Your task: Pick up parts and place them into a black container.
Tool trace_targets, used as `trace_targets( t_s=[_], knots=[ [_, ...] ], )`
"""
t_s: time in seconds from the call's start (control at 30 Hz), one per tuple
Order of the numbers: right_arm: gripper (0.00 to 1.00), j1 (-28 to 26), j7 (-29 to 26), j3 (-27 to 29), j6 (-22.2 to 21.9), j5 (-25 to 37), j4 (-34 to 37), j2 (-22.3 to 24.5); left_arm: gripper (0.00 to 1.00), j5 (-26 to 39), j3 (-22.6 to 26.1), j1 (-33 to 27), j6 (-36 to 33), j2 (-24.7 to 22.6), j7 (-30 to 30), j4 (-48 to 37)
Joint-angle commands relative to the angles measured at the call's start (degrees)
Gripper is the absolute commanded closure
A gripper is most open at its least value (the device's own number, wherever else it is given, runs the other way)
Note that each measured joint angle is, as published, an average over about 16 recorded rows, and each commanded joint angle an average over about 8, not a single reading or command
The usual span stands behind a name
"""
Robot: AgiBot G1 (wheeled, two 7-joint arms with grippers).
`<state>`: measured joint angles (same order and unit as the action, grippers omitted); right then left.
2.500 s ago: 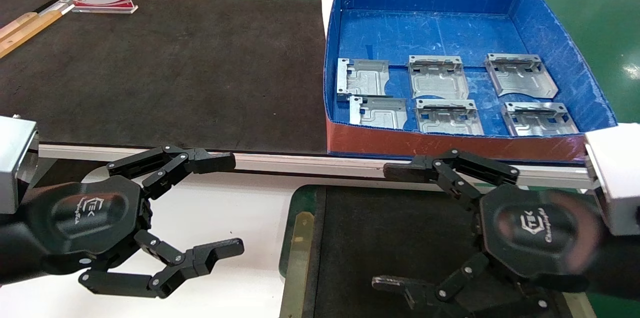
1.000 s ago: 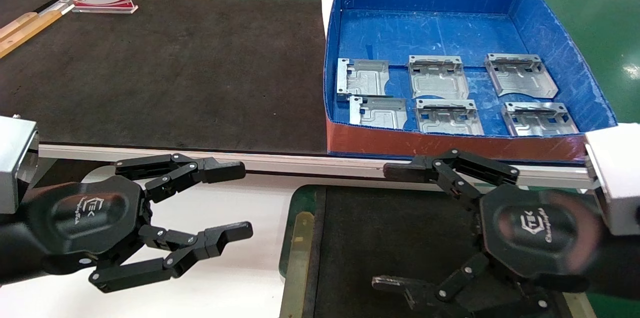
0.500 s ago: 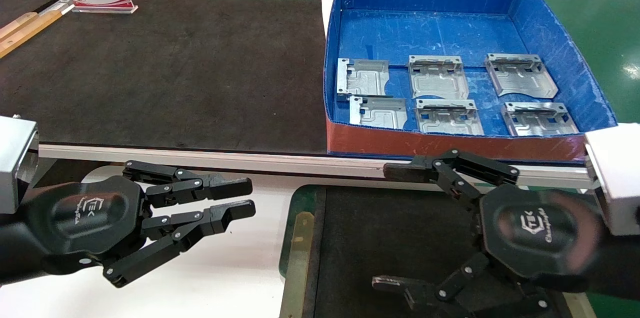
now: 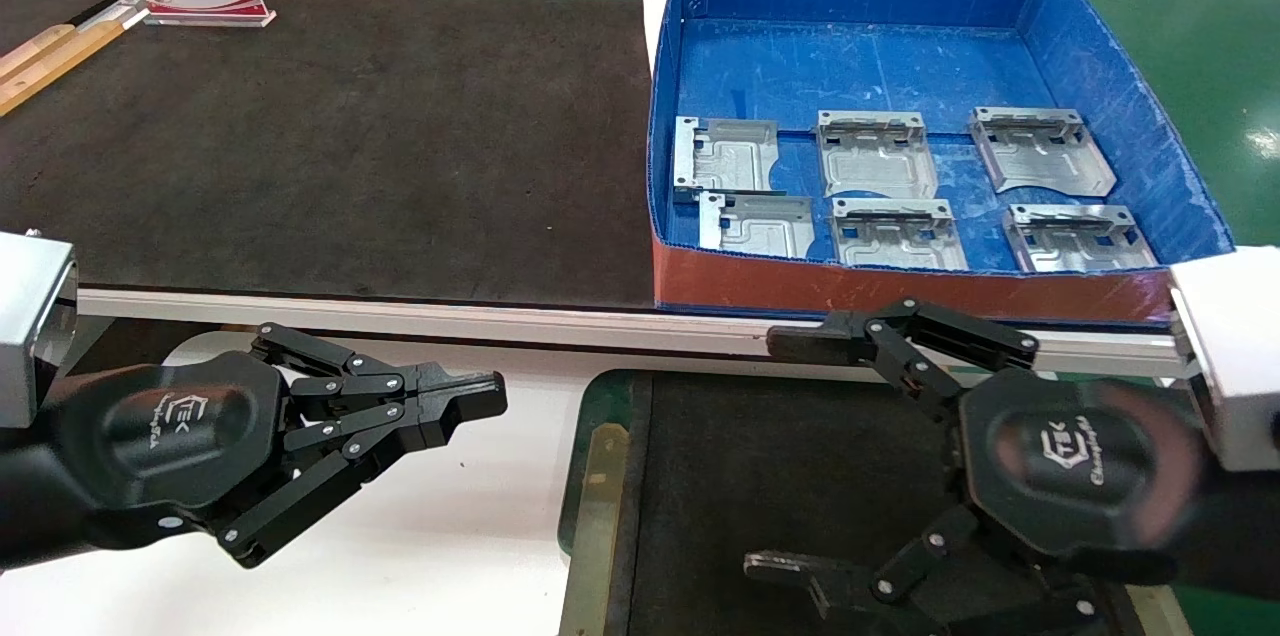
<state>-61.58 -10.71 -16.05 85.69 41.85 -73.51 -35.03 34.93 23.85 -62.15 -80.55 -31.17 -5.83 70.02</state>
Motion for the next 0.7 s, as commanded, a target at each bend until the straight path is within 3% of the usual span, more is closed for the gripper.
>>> trace_targets(
  t_s=[0.03,0.27,0.53,0.7],
  knots=[
    [0.0,0.0,0.0,0.0,0.0,0.0,0.0,0.0,0.87,0.0,0.0,0.0,0.0,0.0,0.0,0.0],
    [0.0,0.0,0.0,0.0,0.0,0.0,0.0,0.0,0.0,0.0,0.0,0.0,0.0,0.0,0.0,0.0],
    [0.0,-0.4,0.2,-0.5,-0.5,1.3,-0.2,-0.3,0.0,0.0,0.0,0.0,0.0,0.0,0.0,0.0],
    [0.0,-2.8,0.7,-1.3,-4.2,5.7,2.4,-1.7,0.0,0.0,0.0,0.0,0.0,0.0,0.0,0.0]
  ],
)
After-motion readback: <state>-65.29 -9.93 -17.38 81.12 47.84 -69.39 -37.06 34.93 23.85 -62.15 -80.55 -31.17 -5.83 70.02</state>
